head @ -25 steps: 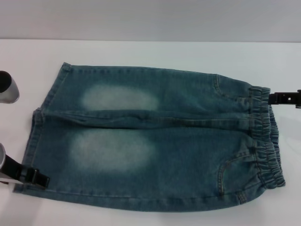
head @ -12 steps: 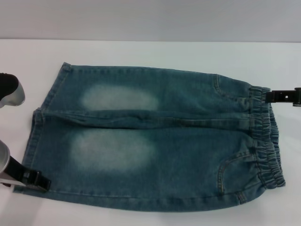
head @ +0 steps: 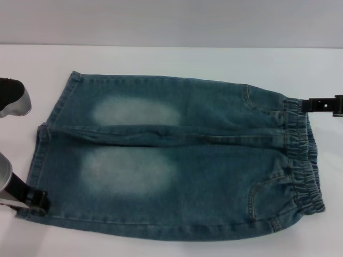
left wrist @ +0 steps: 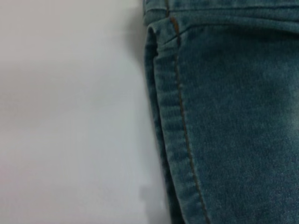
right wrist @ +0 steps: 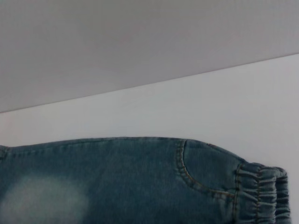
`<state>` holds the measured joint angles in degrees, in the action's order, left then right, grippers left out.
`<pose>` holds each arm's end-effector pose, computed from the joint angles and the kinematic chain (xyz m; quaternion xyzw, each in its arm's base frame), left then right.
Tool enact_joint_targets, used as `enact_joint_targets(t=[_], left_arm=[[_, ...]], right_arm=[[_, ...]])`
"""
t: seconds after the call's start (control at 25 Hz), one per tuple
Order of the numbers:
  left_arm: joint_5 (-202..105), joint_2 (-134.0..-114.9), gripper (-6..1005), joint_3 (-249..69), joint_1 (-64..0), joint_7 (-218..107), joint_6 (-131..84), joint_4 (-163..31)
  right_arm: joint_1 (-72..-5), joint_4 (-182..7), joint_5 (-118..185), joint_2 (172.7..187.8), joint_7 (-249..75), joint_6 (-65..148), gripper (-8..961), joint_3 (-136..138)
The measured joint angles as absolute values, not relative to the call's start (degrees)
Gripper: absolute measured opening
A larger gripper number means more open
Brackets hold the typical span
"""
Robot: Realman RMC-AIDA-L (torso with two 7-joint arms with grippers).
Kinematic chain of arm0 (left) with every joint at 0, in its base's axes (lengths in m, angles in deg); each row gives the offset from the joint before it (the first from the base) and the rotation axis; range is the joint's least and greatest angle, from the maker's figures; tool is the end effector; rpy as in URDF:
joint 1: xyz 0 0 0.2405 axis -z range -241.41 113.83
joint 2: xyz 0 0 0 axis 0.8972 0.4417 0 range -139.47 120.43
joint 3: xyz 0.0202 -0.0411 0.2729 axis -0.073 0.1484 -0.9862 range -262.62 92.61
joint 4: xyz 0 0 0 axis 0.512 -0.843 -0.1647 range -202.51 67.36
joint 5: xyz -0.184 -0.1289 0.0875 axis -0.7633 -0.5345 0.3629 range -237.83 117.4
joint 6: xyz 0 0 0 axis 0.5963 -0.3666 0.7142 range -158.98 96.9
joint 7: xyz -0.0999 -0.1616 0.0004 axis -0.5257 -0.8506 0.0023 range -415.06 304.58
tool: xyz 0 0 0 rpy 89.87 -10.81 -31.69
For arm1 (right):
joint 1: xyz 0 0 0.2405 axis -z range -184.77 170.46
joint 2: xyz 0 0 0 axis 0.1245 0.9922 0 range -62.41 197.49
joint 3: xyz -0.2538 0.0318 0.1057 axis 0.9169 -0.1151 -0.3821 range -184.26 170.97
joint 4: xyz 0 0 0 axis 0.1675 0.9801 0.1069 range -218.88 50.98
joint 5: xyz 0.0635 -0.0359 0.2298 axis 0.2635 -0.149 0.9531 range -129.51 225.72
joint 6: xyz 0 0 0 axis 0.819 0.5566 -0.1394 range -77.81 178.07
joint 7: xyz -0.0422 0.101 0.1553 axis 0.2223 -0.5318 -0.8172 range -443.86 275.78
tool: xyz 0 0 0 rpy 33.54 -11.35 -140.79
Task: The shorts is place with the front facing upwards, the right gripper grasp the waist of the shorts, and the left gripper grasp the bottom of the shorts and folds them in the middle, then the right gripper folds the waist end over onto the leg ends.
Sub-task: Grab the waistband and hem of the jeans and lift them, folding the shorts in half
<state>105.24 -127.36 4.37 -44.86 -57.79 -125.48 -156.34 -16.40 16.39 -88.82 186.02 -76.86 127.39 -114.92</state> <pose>-0.2949 0.3356 -0.0207 -0.7207 -0.5619 0.2661 0.3068 0.2472 0.3716 0.0470 -0.7505 0.5700 0.0854 0.3234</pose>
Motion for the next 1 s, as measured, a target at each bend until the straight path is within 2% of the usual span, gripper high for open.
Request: enact_joint_targets(t=[0.28,0.72,1.0], left_arm=[[105.2,-127.38,356,4.5,-44.2,-57.3,-125.5,-155.8],[105.2,-127.4,137,4.6,-43.9,-57.4,-126.6,-158.6],[105.0,-127.47,97,4.5,-42.9,-57.4,-127.2,-159.0]], right_arm=[[-16.6,16.2,-88.8,186.02,-76.8,127.4,806,-115.3],[-16.7,15.8,-88.8,186.02,-76.7,128.1,806,-116.0],[-16.3,13.4,-90.0,186.17,-76.8,130.7,803,-116.4]])
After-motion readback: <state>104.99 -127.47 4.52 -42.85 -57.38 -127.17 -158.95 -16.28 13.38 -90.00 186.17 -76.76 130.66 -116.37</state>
